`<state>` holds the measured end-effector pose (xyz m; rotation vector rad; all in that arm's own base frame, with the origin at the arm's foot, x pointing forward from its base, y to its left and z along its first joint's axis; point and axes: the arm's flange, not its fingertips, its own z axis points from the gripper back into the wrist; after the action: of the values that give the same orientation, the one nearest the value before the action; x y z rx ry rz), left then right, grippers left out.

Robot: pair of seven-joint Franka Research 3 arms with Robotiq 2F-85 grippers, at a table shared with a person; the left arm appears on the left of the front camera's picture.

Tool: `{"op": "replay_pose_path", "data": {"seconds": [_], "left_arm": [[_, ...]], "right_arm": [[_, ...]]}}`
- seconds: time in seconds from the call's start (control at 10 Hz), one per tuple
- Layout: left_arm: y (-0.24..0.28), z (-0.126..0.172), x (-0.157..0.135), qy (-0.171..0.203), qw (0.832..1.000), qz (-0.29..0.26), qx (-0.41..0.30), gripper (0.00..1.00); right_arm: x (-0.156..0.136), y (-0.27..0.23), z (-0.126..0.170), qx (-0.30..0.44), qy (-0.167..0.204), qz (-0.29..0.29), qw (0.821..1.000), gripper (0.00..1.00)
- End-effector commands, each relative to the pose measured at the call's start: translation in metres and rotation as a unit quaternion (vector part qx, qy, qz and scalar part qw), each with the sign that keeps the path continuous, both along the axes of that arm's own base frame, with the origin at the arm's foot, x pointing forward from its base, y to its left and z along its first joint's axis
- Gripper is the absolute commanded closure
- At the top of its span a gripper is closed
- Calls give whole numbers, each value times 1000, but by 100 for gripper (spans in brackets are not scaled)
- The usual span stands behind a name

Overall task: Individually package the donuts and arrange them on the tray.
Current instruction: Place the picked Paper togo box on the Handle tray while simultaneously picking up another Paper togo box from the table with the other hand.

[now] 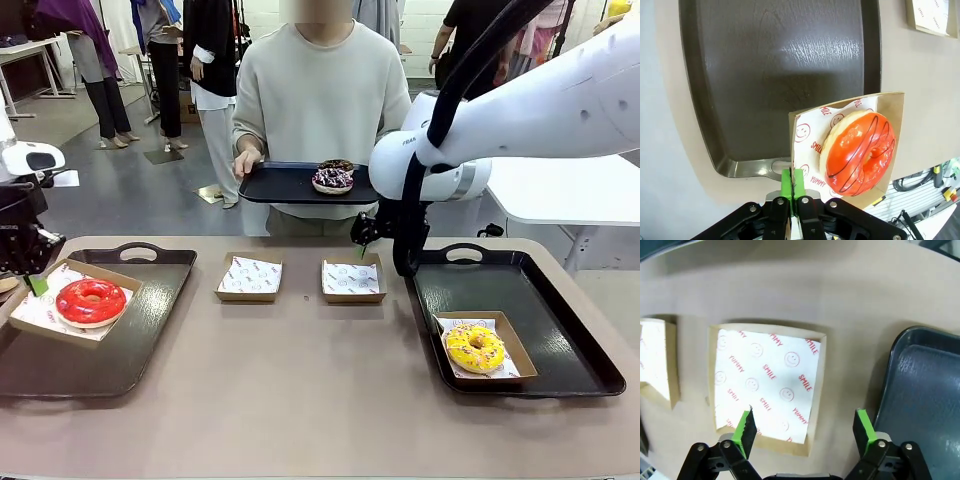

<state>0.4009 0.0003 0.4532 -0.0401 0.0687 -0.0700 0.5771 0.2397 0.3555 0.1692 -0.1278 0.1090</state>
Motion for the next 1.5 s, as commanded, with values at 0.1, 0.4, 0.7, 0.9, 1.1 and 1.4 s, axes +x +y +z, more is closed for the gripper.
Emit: {"op": "replay_pose_path", "data": {"seconds": [0.1, 0.4, 0.7, 0.9, 1.1, 1.4], "left_arm": [[9, -15, 0, -9, 1000, -5, -15, 99], [9, -25, 6, -3, 1000, 1, -20, 99], [6, -36, 9, 10, 1000, -6, -28, 99], [2, -45, 9, 10, 999, -5, -30, 99], [-4, -61, 9, 2, 1000, 3, -20, 99], [-9, -73, 10, -10, 1000, 16, -5, 99]], "right_arm": [[0, 7, -15, -39, 16, -22, 999, 0], [-11, 8, -27, -48, 23, -20, 998, 0], [-12, 7, -34, -61, 22, -27, 998, 0], [-11, 7, -33, -61, 20, -28, 998, 0], [-11, 6, -34, -61, 21, -27, 998, 0], [-12, 8, -36, -69, 15, -21, 997, 0]]}}
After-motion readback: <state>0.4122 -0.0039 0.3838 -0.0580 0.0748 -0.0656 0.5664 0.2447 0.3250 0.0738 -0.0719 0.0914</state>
